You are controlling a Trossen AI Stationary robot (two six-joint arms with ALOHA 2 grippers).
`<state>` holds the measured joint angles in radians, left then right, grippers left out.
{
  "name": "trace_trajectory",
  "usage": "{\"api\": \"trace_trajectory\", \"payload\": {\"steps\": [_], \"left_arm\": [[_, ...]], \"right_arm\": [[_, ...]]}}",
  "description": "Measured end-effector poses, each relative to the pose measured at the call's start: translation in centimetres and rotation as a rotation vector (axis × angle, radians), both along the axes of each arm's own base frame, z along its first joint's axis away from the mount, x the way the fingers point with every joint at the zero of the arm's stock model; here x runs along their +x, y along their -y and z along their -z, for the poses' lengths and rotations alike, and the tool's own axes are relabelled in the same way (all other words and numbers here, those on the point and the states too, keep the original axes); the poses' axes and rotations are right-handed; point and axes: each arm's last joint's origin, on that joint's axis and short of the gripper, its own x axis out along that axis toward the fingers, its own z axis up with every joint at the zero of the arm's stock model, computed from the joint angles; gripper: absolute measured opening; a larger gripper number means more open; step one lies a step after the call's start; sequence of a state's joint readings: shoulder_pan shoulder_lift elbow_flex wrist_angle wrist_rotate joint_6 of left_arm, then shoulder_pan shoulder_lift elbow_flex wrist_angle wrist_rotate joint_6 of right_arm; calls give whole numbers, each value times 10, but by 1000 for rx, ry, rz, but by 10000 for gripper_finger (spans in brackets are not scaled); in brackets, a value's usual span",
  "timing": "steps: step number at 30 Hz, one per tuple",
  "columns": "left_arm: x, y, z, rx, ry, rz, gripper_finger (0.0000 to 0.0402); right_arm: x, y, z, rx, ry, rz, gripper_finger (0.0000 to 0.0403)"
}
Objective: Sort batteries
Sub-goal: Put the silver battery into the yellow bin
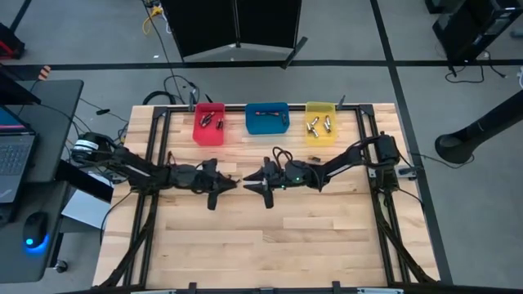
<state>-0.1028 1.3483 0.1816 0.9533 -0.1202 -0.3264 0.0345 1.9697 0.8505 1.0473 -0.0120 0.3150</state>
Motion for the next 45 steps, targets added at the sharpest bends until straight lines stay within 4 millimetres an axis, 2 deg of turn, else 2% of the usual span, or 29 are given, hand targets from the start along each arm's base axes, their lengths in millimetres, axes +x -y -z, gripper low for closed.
{"api": "trace_trajectory", "payload": {"steps": [8,22,34,39,45], "left_arm": [[13,-2,-15,21,50,17,46],[20,-1,-24,43,95,42,44],[20,-1,-24,42,88,41,44],[28,0,-30,42,74,50,44],[34,1,-36,67,63,55,44]], "right_arm": [[-2,0,-18,-8,64,-1,195],[-2,1,-19,-1,74,20,186],[-2,2,-21,6,90,47,185],[-2,2,-21,6,93,47,171],[-2,2,-22,7,105,39,126]]}}
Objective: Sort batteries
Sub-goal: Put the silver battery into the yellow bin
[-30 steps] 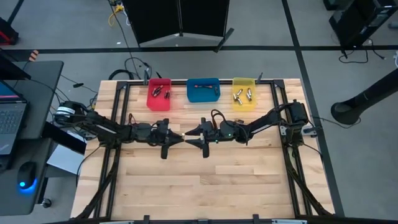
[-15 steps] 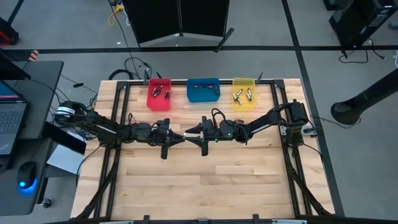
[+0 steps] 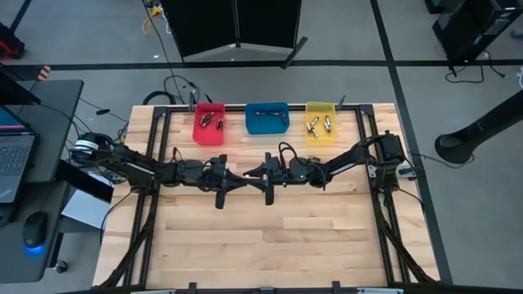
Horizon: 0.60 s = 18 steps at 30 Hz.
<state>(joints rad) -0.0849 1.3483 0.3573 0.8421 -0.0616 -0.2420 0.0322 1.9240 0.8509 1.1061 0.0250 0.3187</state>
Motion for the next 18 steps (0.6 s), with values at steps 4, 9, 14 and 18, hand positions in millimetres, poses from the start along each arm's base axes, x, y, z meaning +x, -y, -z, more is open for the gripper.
{"api": "trace_trajectory", "payload": {"steps": [4,9,14,18], "left_arm": [[0,0,0,-1,-4,-1,44],[0,-1,1,28,-7,-18,44],[0,-1,2,56,-21,-29,64],[0,-1,3,102,-30,-30,95]], "right_arm": [[0,0,0,-13,0,-1,78],[0,-6,0,-89,-3,55,65],[-1,-9,0,-103,-7,59,65],[-1,-9,0,-102,-4,63,65]]}}
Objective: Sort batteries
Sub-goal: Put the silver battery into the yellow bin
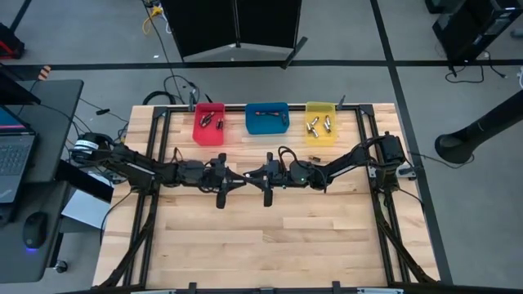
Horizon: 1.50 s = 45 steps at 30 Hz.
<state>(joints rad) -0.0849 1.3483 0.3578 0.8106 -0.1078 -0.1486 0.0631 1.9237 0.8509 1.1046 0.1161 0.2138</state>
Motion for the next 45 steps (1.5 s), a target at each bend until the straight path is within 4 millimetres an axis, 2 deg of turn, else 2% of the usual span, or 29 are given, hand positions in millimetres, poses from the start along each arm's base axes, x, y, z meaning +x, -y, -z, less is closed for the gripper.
{"api": "trace_trajectory", "payload": {"steps": [9,16,19,23,29,33,37,45], "left_arm": [[-1,-2,3,56,-27,-46,109],[-2,-3,7,68,-72,-76,110],[-2,-3,7,69,-76,-79,110],[-2,-3,8,70,-83,-79,110],[-2,-3,8,93,-85,-77,111],[-2,-4,8,100,-83,-98,111],[-2,-5,7,103,-82,-115,111],[-2,-9,7,100,-80,-133,111]], "right_arm": [[-1,6,-3,3,-2,36,65],[-15,21,-35,-64,-117,129,65],[-31,38,-55,-76,-215,213,65],[-63,66,-76,-80,-367,367,65],[-113,117,-89,21,-550,606,65],[-140,150,-80,123,-684,736,65],[-163,181,-64,253,-806,797,65],[-186,227,-22,444,-960,841,65]]}}
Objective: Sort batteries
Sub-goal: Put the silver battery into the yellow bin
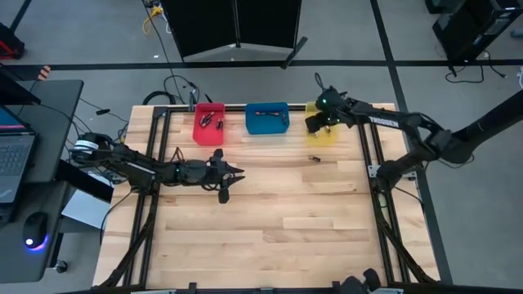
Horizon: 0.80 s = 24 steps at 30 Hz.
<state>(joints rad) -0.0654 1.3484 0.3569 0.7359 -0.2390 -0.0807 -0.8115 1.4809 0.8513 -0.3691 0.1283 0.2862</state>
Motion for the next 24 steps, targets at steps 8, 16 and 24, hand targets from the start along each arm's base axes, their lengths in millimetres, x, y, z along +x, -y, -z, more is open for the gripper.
{"api": "trace_trajectory", "payload": {"steps": [8,16,24], "left_arm": [[0,0,0,-1,-2,0,111],[0,0,0,-1,-2,0,111],[0,0,0,-2,-3,1,111]], "right_arm": [[-14,25,35,102,-68,67,65],[-15,35,47,112,-60,84,71],[-13,37,49,101,-41,82,101]]}}
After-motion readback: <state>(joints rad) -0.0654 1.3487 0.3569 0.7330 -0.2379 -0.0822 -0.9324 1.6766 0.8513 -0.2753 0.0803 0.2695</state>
